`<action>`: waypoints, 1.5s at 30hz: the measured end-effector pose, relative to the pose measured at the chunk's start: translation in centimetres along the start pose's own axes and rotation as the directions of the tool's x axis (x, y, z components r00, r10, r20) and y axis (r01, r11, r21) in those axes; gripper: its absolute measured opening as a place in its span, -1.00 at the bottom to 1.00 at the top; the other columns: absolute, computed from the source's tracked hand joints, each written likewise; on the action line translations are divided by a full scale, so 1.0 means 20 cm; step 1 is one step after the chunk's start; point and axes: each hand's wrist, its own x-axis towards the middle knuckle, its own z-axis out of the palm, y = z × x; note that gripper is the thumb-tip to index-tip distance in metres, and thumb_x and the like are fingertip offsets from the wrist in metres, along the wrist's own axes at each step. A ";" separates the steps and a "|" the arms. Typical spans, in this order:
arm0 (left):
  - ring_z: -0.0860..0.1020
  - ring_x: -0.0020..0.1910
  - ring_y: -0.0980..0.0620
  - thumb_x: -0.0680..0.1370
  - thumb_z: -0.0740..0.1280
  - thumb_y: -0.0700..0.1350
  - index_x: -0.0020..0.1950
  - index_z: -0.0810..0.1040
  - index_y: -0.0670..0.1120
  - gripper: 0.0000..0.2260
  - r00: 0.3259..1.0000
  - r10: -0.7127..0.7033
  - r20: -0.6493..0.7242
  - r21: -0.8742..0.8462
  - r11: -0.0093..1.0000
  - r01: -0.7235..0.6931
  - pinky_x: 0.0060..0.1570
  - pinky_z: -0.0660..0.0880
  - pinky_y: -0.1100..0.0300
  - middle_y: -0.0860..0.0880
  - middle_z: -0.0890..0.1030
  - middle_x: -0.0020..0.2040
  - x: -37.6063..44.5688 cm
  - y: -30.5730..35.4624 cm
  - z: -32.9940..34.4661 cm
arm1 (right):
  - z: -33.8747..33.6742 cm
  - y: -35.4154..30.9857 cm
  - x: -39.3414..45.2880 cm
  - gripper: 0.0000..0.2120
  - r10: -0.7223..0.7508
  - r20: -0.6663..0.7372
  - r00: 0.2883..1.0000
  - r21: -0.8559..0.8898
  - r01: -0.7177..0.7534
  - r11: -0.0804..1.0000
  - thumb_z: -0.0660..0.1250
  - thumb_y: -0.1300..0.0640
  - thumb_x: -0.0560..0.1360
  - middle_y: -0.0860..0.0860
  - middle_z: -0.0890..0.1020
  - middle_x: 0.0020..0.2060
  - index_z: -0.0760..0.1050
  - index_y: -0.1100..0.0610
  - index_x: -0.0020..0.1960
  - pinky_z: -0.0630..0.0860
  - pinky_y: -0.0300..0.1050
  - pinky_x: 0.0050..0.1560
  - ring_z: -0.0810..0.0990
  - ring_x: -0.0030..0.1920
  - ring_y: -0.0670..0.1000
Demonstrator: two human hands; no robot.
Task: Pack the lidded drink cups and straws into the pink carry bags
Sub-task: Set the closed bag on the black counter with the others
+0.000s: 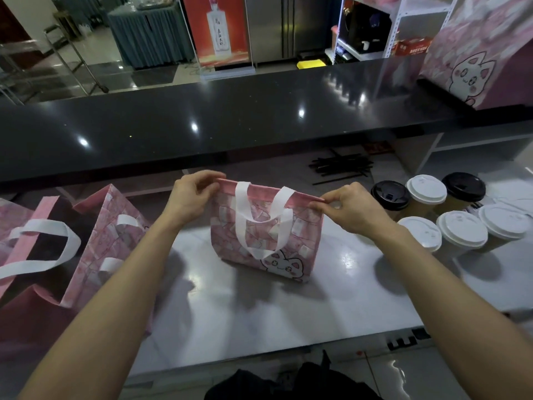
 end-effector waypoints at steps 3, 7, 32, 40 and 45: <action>0.63 0.28 0.14 0.68 0.45 -0.17 0.50 0.60 0.06 -0.61 0.995 -0.022 -0.099 0.040 0.999 0.026 0.35 0.54 0.18 0.08 0.69 0.32 -0.05 0.04 0.08 | -0.01 -0.02 -0.13 -0.64 -0.165 -0.145 0.976 -0.031 0.162 0.986 0.45 -0.19 0.60 -0.02 0.69 -0.41 0.78 0.04 -0.19 0.53 -0.03 -0.30 0.51 -0.43 -0.02; 0.62 0.26 0.11 0.74 0.36 -0.08 0.49 0.59 -0.01 -0.69 0.988 -0.072 -0.139 0.046 0.996 0.079 0.36 0.56 0.08 0.05 0.67 0.34 -0.25 0.06 0.20 | 0.02 -0.03 -0.31 -0.64 -0.280 -0.189 0.941 0.062 0.297 0.953 0.46 -0.25 0.58 -0.18 0.74 -0.29 0.77 -0.01 -0.19 0.58 -0.15 -0.17 0.64 -0.29 -0.18; 0.56 0.45 -0.05 0.43 0.61 -0.41 0.67 0.12 0.28 0.07 0.939 -0.315 0.136 -0.317 0.884 0.343 0.01 0.67 0.26 0.13 0.37 0.62 -1.02 0.11 0.70 | 0.52 0.05 -0.54 0.34 -0.067 0.258 0.964 0.368 -0.034 0.929 0.65 -0.18 0.32 0.02 0.27 0.67 -0.28 -0.32 0.71 0.46 0.25 0.50 0.41 0.57 0.15; 0.68 0.24 -0.05 0.48 0.52 -0.43 0.69 0.22 0.07 -0.09 0.983 -0.166 0.075 -0.330 0.926 0.182 -0.03 0.74 0.05 -0.03 0.56 0.42 -0.96 0.31 0.59 | 0.21 -0.06 -0.61 0.23 -0.056 0.084 0.995 0.392 0.019 0.920 0.67 -0.09 0.33 -0.09 0.47 0.51 -0.11 -0.37 0.71 0.61 0.20 0.31 0.52 0.41 0.06; 0.72 0.06 0.11 0.46 0.64 -0.27 0.53 0.37 0.23 -0.21 0.999 0.034 0.001 -0.306 0.951 -0.033 -0.14 0.71 0.17 0.22 0.68 0.16 -0.73 0.63 0.52 | -0.17 -0.02 -0.55 0.21 -0.077 -0.075 0.994 0.375 0.100 0.922 0.68 -0.01 0.37 -0.05 0.50 0.49 -0.07 -0.42 0.70 0.62 0.22 0.29 0.58 0.37 0.10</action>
